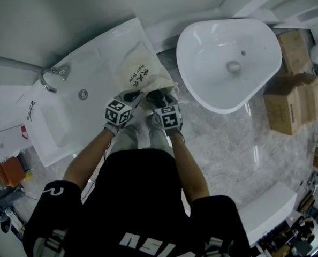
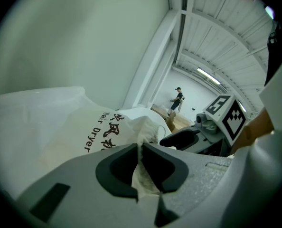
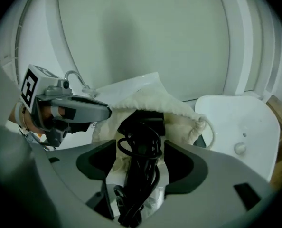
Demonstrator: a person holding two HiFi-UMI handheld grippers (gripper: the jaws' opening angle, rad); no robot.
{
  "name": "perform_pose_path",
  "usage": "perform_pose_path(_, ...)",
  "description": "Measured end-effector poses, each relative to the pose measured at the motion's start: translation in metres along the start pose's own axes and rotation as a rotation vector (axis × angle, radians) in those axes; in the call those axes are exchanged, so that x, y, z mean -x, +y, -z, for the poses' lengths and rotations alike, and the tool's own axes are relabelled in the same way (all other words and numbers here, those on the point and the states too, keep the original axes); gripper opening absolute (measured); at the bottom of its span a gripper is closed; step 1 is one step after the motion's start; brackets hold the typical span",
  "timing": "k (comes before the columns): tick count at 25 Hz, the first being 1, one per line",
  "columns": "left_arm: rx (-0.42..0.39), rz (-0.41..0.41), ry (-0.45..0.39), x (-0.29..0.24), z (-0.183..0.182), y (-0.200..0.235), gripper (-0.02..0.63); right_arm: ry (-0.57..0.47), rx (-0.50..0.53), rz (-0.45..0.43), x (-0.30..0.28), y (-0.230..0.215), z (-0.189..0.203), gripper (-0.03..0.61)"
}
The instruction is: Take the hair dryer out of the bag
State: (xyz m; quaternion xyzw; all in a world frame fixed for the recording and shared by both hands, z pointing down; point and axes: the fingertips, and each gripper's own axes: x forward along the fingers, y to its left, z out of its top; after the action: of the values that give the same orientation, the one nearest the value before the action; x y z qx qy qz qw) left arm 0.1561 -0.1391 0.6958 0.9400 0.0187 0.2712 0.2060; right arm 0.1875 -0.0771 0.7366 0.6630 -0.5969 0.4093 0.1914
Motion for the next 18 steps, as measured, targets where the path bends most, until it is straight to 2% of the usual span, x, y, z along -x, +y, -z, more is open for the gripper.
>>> perform_pose_path(7,0.029,0.042,-0.020,0.007,0.001,-0.005,0.034,0.130,0.026,-0.035,-0.028,0.006,0.007,0.327)
perform_pose_path(11,0.037,0.047,-0.028,0.009,0.003,-0.004,0.034,0.185,-0.024,-0.025,-0.034,0.005,0.014,0.327)
perform_pose_path(15,0.046,0.042,-0.034,0.011,0.005,-0.003,0.034,0.214,-0.016,-0.007,-0.037,0.001,0.017,0.323)
perform_pose_path(18,0.048,0.035,-0.034,0.011,0.005,-0.005,0.034,0.205,-0.023,-0.024,-0.036,0.004,0.016,0.291)
